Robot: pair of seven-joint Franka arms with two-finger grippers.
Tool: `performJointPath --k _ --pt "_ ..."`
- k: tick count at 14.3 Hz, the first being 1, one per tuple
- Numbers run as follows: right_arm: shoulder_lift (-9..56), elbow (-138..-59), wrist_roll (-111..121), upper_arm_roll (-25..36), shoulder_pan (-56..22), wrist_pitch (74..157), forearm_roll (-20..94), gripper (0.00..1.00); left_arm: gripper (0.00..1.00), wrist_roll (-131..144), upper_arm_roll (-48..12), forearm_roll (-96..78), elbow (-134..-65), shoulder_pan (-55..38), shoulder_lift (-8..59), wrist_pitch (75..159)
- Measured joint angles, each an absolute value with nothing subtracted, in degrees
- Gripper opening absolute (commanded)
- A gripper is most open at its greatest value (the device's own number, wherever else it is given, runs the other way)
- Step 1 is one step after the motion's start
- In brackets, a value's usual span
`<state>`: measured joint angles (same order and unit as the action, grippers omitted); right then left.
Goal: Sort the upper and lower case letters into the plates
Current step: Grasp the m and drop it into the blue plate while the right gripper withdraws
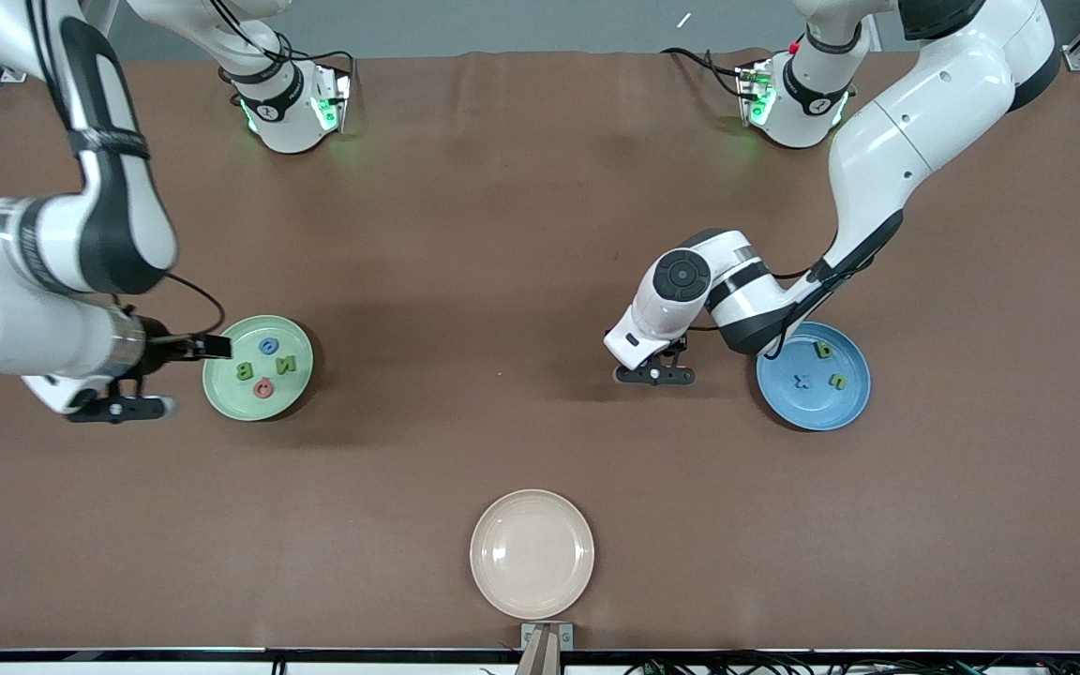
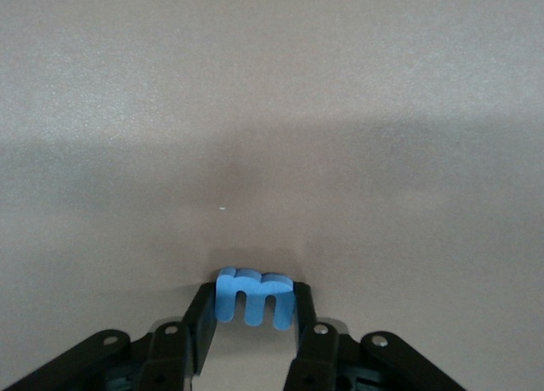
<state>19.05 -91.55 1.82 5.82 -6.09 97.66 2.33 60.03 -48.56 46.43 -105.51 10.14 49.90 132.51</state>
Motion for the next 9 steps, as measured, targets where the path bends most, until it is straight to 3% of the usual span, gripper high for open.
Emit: performJointPath --k 4,9 --pt "18.9 -85.9 2.5 6.0 -3.2 93.1 0.8 1.0 0.15 60.4 -48.8 45.9 -104.7 11.9 49.5 132.1" --pt "18.9 -85.2 5.7 6.0 -0.6 92.7 0.2 1.0 0.15 60.2 -60.9 45.0 -104.5 26.6 48.2 122.6"
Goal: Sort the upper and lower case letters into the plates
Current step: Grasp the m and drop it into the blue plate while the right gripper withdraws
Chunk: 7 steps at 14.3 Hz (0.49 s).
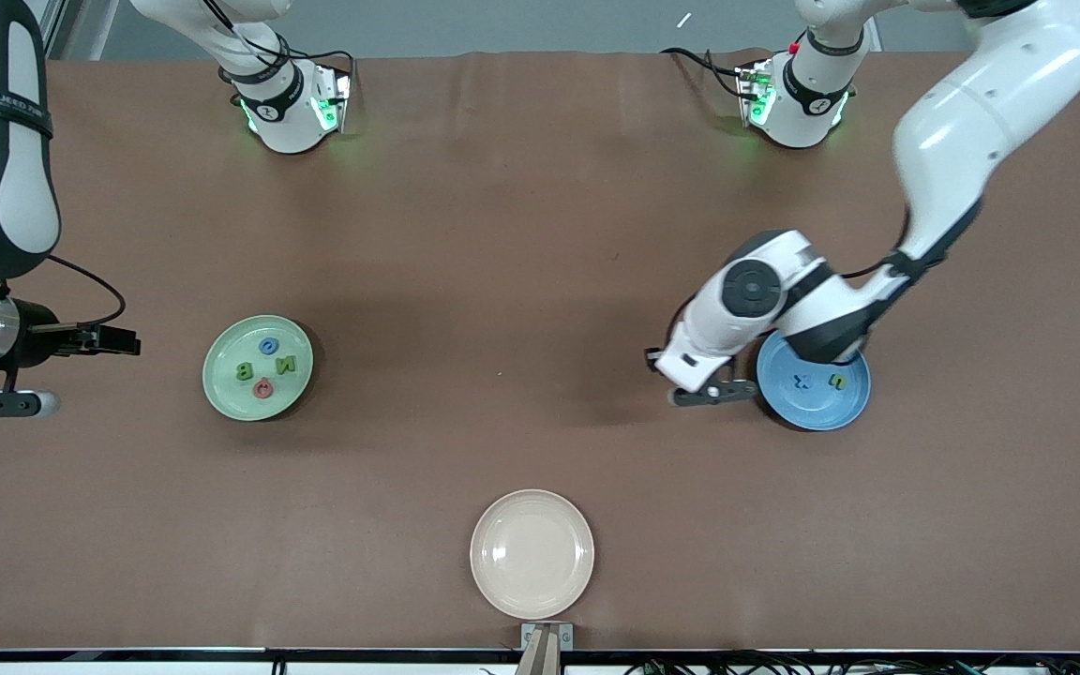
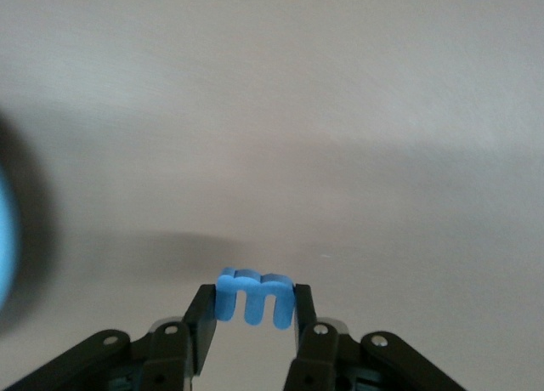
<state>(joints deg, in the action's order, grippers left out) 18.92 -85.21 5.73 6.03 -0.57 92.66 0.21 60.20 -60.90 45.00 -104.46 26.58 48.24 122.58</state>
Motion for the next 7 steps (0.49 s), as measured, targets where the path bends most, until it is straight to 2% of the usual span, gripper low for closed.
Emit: performJointPath --k 3,7 --pt "18.8 -85.1 5.8 5.9 -0.6 92.0 0.2 1.0 0.15 59.9 -65.4 45.0 -106.3 35.5 47.9 117.7" --pt "17.8 -84.5 5.8 5.8 -0.6 91.4 0.2 1.0 0.15 58.0 -67.0 45.0 -110.5 45.3 47.9 117.3"
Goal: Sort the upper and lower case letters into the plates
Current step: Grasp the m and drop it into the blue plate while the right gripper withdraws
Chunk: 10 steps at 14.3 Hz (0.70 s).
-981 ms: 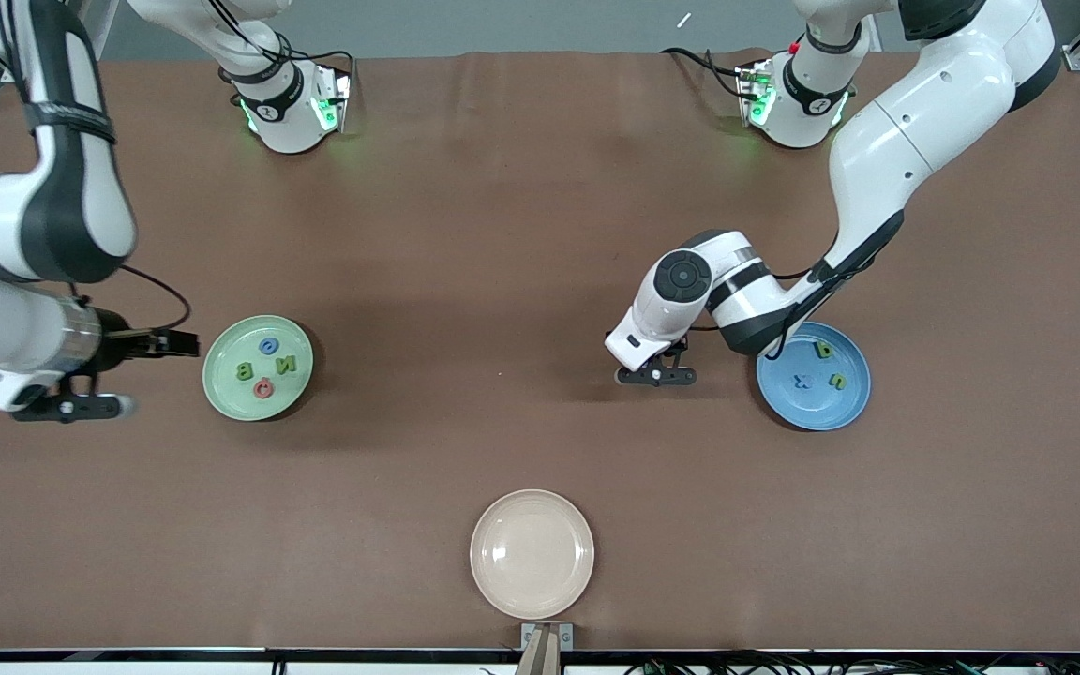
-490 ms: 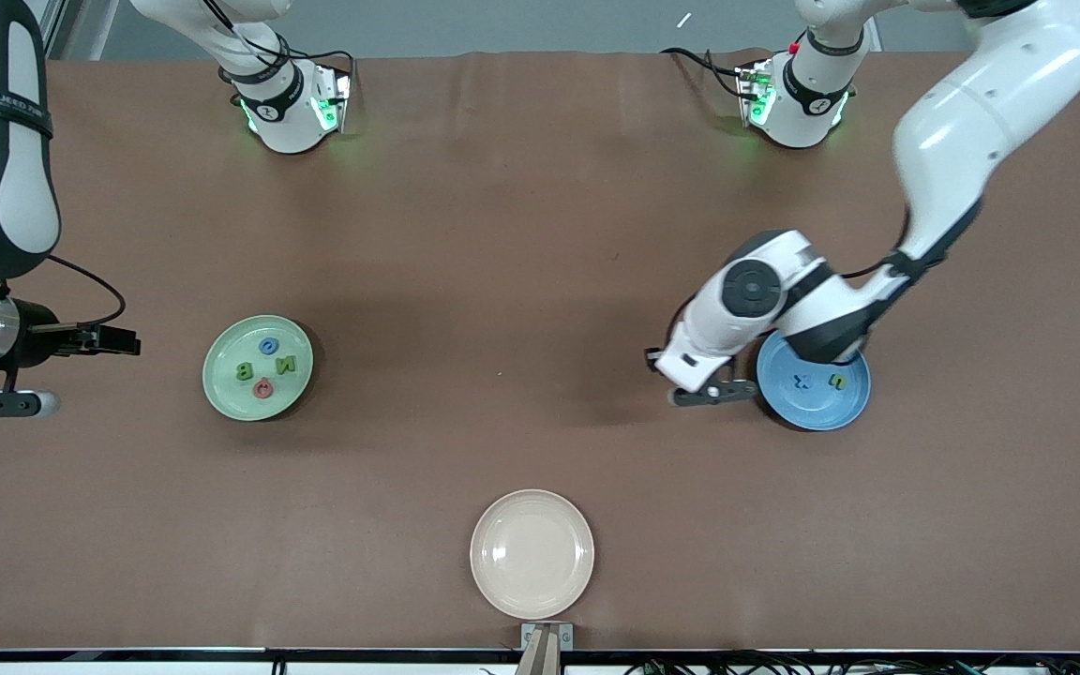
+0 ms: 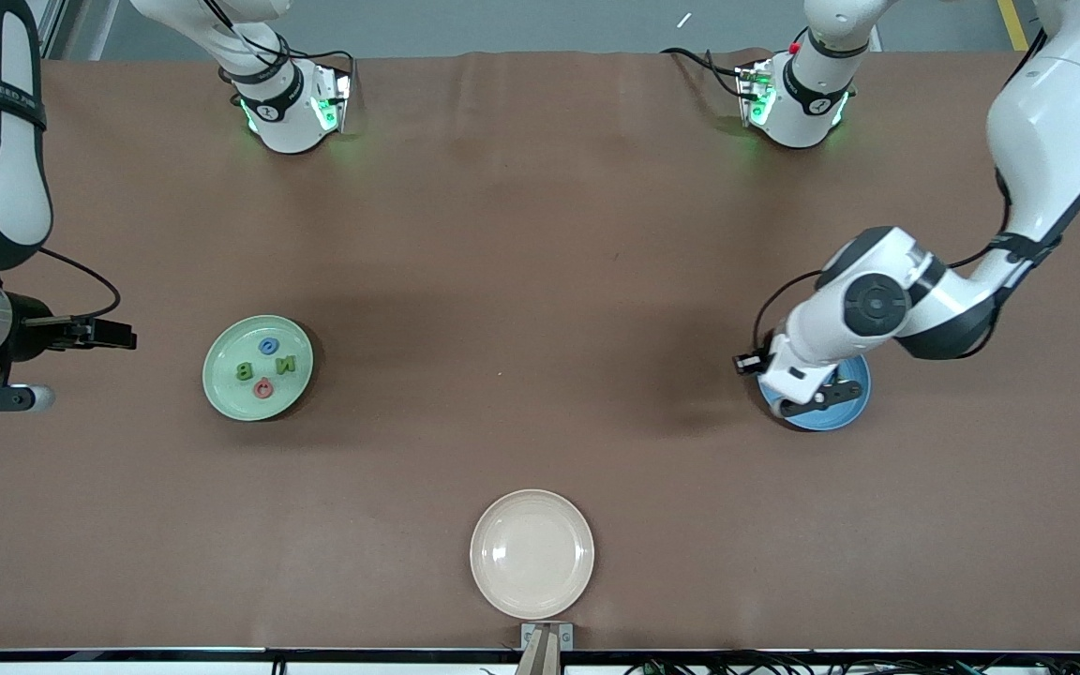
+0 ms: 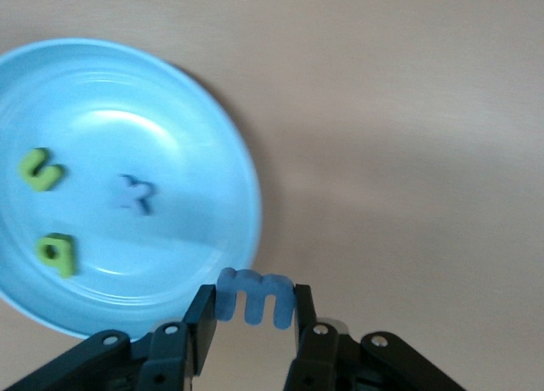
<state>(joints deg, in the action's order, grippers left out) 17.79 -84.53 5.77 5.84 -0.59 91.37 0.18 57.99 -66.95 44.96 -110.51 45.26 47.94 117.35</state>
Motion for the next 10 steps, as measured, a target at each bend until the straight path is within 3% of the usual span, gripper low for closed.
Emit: performJointPath --k 5,10 --pt "17.0 -80.6 5.8 5.9 -0.5 86.5 -0.2 1.0 0.15 57.4 -67.2 46.1 -114.6 52.8 47.9 117.3" --pt "17.0 -77.7 5.8 6.0 0.0 85.0 -0.2 1.0 0.15 57.4 -66.8 47.1 -117.0 54.3 48.0 117.4"
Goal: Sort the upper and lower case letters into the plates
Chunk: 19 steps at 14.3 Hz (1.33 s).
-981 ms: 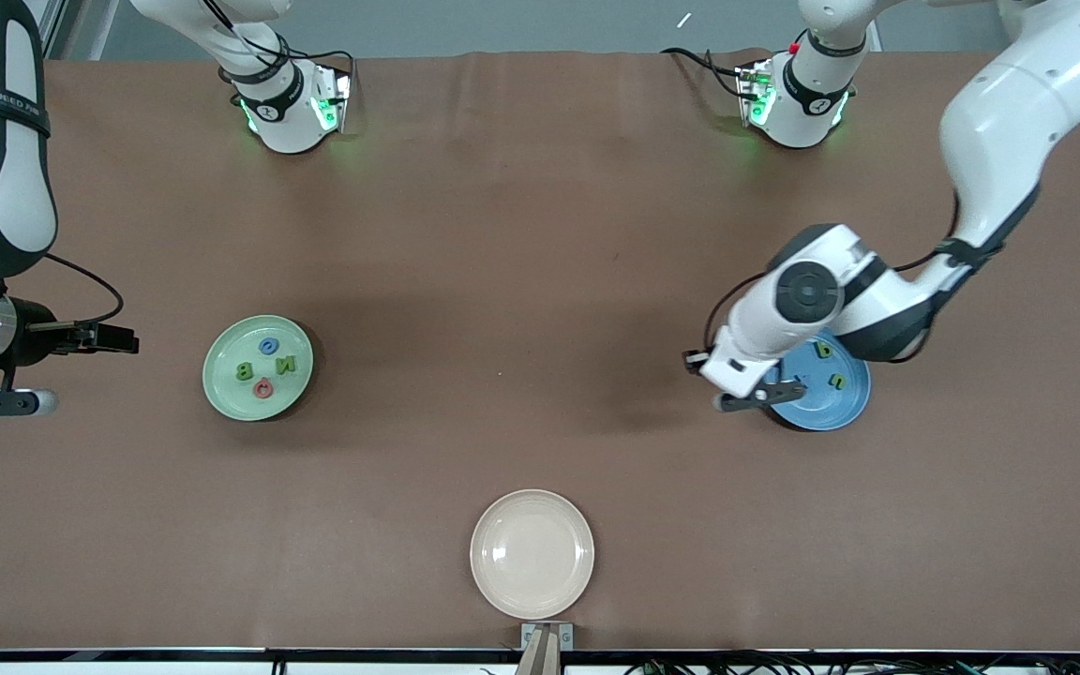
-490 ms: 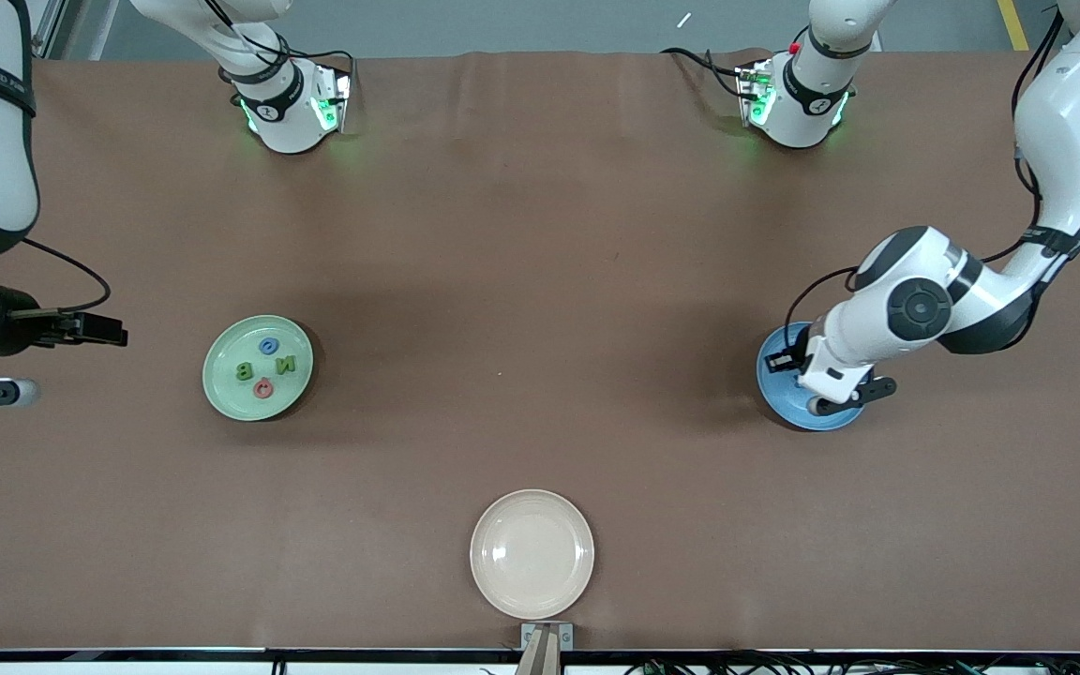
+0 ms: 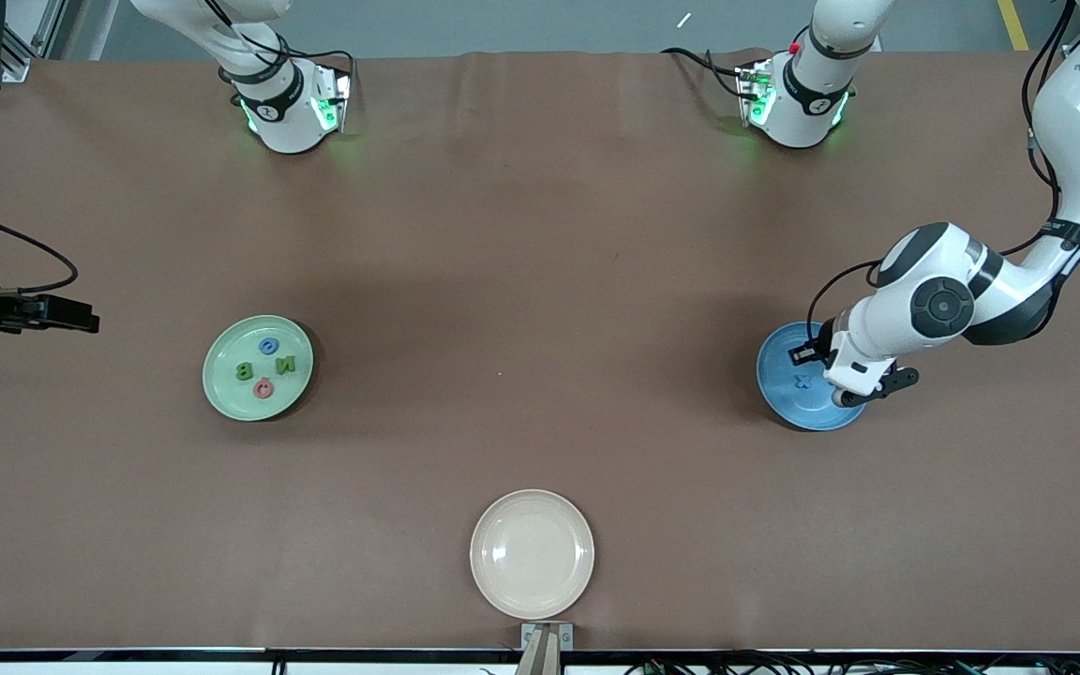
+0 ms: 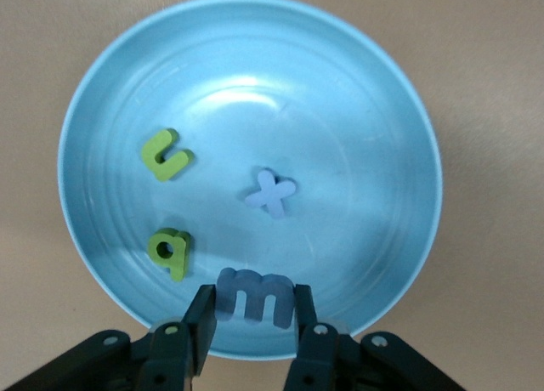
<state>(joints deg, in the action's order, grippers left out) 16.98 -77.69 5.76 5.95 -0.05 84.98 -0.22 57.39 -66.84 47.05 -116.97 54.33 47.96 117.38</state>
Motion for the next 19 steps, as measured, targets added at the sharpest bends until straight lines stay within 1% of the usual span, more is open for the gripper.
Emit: performJointPath --k 2,6,8,12,15,16,17,18,19 --pt "17.0 -77.4 5.8 5.9 -0.1 84.6 -0.2 1.0 0.15 57.4 -66.2 47.6 -117.7 54.3 48.0 117.4" --pt "16.9 -76.9 5.8 5.9 0.0 79.4 -0.2 1.0 0.16 57.4 -65.2 48.8 -118.6 54.3 48.2 117.4" --pt "16.7 -76.9 5.8 5.9 0.0 78.3 -0.2 1.0 0.17 57.4 -65.1 48.9 -118.8 54.2 48.3 117.4" --pt "15.0 -77.7 5.8 5.7 -0.1 77.4 -0.2 1.0 0.17 57.4 -63.9 49.9 -119.2 53.6 48.3 117.9" --pt "12.0 -81.0 5.8 5.5 -0.2 78.9 -0.2 1.0 0.18 57.4 -63.2 50.0 -119.3 53.1 48.5 118.2" --pt "10.6 -82.6 5.8 5.5 -0.2 79.8 -0.2 1.0 0.21 57.4 -63.2 50.0 -119.3 53.1 48.6 118.2" --pt "9.0 -84.5 5.8 5.5 -0.2 80.7 -0.2 1.0 0.27 57.4 -63.2 50.0 -119.3 53.1 48.6 118.2" --pt "7.3 -86.2 5.8 5.5 -0.2 81.3 -0.2 1.0 0.43 57.4 -63.2 50.0 -119.3 53.1 48.6 118.3" --pt "5.9 -87.6 5.8 5.5 -0.2 81.6 -0.2 1.0 0.51 57.4 -63.2 50.0 -119.3 53.1 48.6 118.3"
